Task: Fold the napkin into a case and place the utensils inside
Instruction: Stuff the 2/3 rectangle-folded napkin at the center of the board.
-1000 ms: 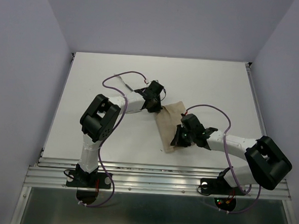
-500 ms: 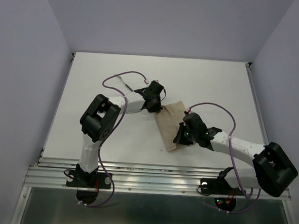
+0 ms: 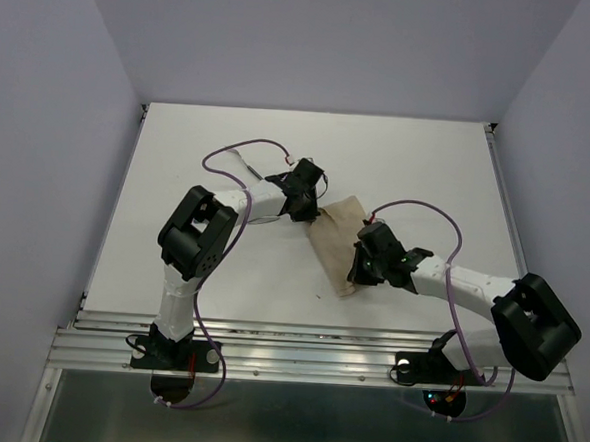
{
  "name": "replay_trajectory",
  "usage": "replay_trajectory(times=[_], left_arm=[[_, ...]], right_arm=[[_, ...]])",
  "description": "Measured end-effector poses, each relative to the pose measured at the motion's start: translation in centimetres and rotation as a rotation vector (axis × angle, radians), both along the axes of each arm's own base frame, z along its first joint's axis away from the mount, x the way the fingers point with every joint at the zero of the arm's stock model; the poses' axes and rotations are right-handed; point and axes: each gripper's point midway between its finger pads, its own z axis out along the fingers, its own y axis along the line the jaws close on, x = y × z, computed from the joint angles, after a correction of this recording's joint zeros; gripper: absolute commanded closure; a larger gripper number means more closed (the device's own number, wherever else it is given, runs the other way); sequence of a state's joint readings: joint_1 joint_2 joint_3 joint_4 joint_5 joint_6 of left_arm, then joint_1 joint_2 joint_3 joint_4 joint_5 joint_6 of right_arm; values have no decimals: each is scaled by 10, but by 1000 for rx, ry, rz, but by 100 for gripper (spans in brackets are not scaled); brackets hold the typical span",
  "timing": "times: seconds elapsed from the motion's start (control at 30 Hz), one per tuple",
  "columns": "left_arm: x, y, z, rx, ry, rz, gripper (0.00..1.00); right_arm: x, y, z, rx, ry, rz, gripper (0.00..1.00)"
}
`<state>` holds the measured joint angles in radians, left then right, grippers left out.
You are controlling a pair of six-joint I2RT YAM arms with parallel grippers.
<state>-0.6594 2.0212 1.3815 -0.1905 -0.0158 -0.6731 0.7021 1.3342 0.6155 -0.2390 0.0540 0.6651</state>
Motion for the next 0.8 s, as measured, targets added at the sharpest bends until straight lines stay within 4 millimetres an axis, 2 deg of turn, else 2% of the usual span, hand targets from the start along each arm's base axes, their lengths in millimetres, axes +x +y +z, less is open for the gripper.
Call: replay_trajectory(times=[0.27,0.33,0.5,0.57,0.7,0.73,0.8], left_arm=[[0,1,0,14,-7,-29,99],[-1,1,0,19,-11,-41,95],[-4,2,7,28,-19,-77,78],[-6,1,15,21,-29,-92,73],[-14,0,45,-8,-75,-120,73],[-17,0,51,-14,-83,-126,74],[-24,-1,65,-33,-108,-141,83]], right_arm=[[3,-3,-9,-38,0,8,99],[3,-3,-9,-39,-3,13,99],[3,-3,-9,-40,-4,19,99],[3,-3,-9,-41,-5,21,99],[3,-1,-8,-36,-3,25,99],[3,-1,-8,-32,-2,27,99],[3,1,-8,-24,-1,31,99]])
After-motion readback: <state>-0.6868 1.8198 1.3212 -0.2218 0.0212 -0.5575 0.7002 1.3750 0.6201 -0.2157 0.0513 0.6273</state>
